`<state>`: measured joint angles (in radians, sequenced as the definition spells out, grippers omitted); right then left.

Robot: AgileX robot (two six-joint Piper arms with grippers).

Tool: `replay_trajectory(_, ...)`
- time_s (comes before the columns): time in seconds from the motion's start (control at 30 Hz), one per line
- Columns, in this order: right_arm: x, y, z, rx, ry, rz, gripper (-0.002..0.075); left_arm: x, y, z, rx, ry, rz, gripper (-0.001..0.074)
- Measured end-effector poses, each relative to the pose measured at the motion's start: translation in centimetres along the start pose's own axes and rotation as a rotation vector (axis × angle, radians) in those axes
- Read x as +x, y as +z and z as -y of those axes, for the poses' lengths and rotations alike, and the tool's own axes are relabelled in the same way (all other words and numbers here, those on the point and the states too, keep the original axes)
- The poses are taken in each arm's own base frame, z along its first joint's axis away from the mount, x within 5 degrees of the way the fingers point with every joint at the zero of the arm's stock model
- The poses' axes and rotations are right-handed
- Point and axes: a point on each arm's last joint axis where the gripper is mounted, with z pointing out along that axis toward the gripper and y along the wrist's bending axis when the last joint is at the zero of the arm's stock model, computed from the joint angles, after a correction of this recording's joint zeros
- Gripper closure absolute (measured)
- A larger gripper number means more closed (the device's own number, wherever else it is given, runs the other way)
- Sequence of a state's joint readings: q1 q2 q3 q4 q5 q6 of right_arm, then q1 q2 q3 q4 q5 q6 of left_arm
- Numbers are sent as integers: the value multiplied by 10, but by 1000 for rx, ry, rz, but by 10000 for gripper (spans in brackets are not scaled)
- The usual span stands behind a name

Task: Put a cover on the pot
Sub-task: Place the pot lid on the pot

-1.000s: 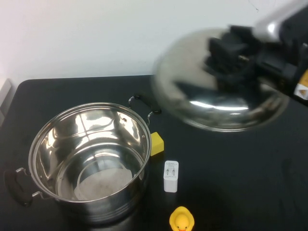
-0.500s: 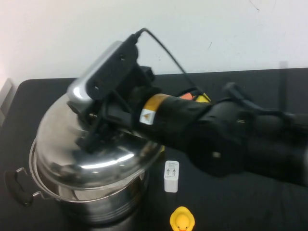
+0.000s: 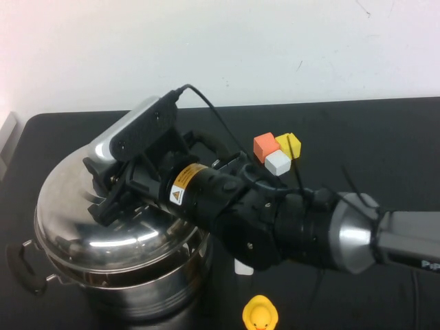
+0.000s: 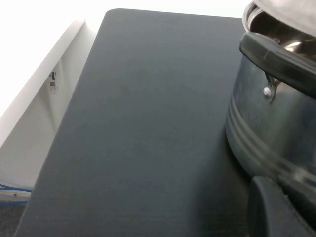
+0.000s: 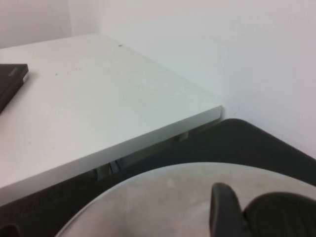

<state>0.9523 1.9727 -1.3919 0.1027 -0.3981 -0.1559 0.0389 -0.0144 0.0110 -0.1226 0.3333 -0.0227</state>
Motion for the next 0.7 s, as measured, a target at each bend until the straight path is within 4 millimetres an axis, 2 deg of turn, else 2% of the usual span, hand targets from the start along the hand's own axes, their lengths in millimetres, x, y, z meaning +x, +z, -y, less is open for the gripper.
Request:
replay_trajectory(0.23,12,7,-1,3,-8,-4,386,0,0,0,0,0,0,737)
replay_trajectory(0.7,18,6,-1,5,-27,-8,386,0,0,0,0,0,0,737)
